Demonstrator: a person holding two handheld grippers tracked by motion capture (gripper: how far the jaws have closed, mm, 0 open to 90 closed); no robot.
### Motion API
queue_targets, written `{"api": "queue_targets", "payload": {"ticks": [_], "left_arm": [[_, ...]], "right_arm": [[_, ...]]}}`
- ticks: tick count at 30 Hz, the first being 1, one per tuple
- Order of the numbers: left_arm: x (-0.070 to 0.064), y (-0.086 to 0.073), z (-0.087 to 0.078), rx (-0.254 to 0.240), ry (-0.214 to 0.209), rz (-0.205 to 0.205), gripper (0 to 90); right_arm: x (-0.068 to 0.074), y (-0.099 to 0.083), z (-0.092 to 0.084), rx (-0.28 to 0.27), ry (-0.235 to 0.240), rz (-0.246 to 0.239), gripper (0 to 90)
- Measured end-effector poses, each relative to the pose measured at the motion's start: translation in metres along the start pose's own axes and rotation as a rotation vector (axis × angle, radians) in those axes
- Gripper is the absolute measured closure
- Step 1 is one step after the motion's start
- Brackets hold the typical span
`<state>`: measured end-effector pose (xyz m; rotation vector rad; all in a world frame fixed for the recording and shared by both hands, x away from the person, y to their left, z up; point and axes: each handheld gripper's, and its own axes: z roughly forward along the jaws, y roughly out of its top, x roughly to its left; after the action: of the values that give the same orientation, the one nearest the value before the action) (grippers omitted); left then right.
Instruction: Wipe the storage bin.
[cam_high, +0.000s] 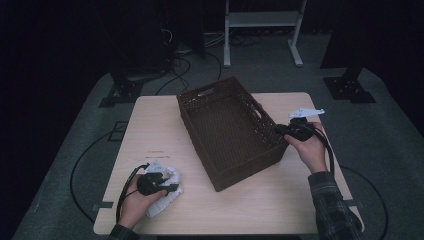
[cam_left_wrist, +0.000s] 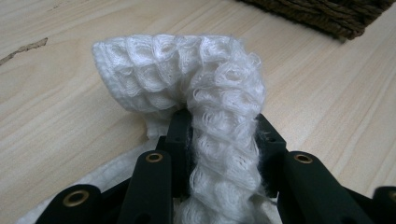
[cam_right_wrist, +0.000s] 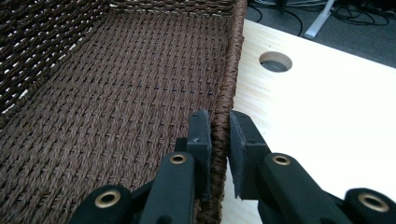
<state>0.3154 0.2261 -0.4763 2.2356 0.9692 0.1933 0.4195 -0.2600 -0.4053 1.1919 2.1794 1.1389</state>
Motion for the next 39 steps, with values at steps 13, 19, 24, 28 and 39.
{"api": "queue_targets", "payload": {"ticks": [13, 19, 24, 28, 39], "left_arm": [[-0.001, 0.001, 0.0, 0.0, 0.002, -0.006, 65.5], [-0.001, 0.0, 0.001, 0.0, 0.001, -0.008, 65.5], [0.0, 0.001, 0.0, 0.0, 0.002, -0.003, 65.5], [0.0, 0.001, 0.001, 0.001, 0.003, -0.004, 65.5], [0.0, 0.001, 0.001, 0.0, 0.003, -0.005, 65.7]], "right_arm": [[0.01, -0.027, -0.036, -0.011, 0.003, 0.013, 74.3], [0.006, -0.027, -0.054, -0.074, 0.043, 0.001, 73.3], [0.0, -0.034, -0.073, -0.109, 0.064, -0.009, 80.7], [-0.009, -0.048, -0.079, -0.115, 0.088, -0.002, 87.3], [-0.009, -0.064, -0.08, -0.106, 0.152, -0.004, 89.7]]}}
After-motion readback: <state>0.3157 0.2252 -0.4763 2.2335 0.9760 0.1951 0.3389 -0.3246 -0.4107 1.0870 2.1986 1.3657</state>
